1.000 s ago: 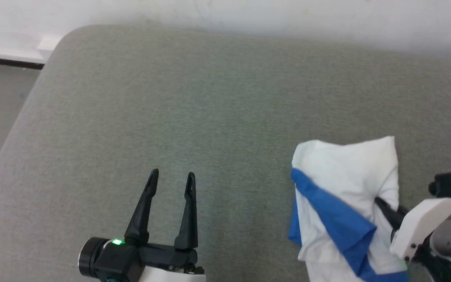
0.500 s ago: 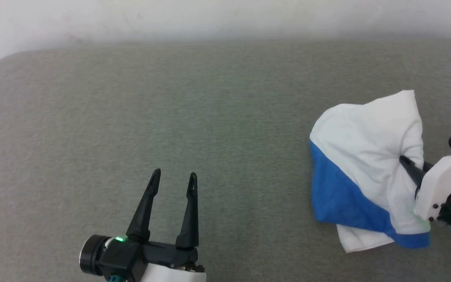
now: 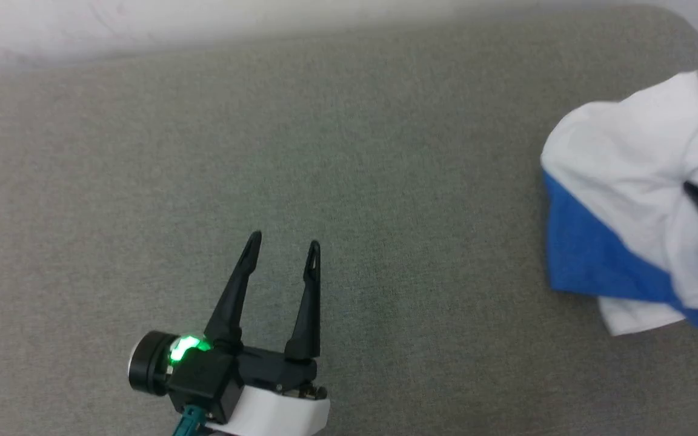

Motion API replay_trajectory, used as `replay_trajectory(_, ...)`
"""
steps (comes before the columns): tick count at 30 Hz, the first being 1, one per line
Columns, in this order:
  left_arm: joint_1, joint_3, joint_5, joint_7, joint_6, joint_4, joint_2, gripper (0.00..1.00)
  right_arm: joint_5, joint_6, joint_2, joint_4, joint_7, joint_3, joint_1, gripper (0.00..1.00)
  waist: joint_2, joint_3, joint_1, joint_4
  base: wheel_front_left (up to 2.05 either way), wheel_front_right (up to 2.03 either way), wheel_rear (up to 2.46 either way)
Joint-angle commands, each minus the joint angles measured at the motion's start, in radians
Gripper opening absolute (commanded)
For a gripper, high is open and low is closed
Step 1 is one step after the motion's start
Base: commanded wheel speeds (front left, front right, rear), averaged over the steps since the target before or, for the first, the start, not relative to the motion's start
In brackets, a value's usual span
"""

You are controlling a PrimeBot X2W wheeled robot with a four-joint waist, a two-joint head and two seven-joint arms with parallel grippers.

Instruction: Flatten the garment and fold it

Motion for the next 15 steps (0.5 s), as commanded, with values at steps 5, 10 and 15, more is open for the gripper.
replay_trajectory(5,-0.073,-0.017,0.050,0.018,0.014,-0.027,0.006,1.00,0.054,-0.001,-0.111,0.032,-0.057,-0.010,-0.084,0.00,0.0000,0.165,0.0001,-0.004,0.00,0.00,0.00)
replay_trajectory(10,-0.146,-0.040,0.105,0.035,0.022,-0.051,0.005,1.00,0.075,-0.001,-0.242,0.096,-0.128,-0.010,-0.155,0.00,0.0000,0.290,0.0001,0.016,0.00,0.00,0.00)
replay_trajectory(15,-0.218,-0.064,0.163,0.044,0.032,-0.078,0.003,1.00,0.105,-0.001,-0.363,0.200,-0.207,0.004,-0.205,0.00,0.0000,0.391,0.0001,0.040,0.00,0.00,0.00)
